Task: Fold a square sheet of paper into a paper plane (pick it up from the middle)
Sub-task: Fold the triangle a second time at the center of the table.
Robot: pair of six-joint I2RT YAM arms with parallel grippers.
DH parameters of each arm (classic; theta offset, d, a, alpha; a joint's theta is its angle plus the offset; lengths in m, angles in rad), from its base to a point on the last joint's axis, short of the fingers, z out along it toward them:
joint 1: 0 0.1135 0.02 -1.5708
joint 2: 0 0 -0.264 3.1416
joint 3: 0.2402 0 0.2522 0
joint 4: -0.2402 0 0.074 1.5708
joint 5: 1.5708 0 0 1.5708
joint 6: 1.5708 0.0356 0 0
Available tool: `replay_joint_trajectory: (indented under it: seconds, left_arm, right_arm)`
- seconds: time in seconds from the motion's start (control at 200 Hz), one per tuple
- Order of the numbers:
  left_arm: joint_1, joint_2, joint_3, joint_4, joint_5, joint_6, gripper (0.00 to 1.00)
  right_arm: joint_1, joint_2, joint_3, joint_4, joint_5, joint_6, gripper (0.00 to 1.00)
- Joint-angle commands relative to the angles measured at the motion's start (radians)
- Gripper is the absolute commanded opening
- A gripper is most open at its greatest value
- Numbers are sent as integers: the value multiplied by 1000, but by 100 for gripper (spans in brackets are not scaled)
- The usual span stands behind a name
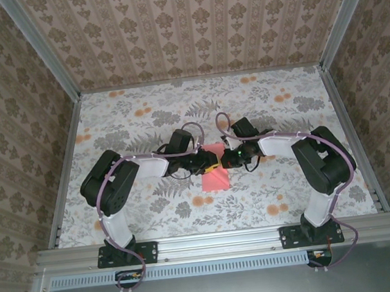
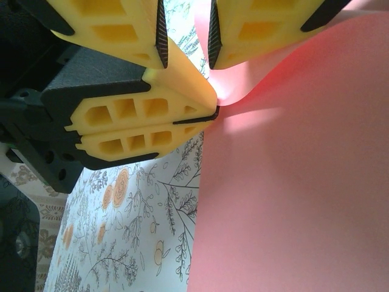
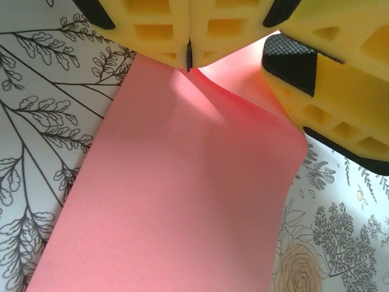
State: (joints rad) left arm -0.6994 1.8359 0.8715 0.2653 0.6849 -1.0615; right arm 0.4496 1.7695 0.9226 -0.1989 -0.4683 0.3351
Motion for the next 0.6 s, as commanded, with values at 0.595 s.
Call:
replay_joint_trajectory:
  seconds: [0.595]
  left_arm:
    - [3,36,23,-27,2,20,25]
  right_arm:
    - [3,33,36,-30,12,-28,4]
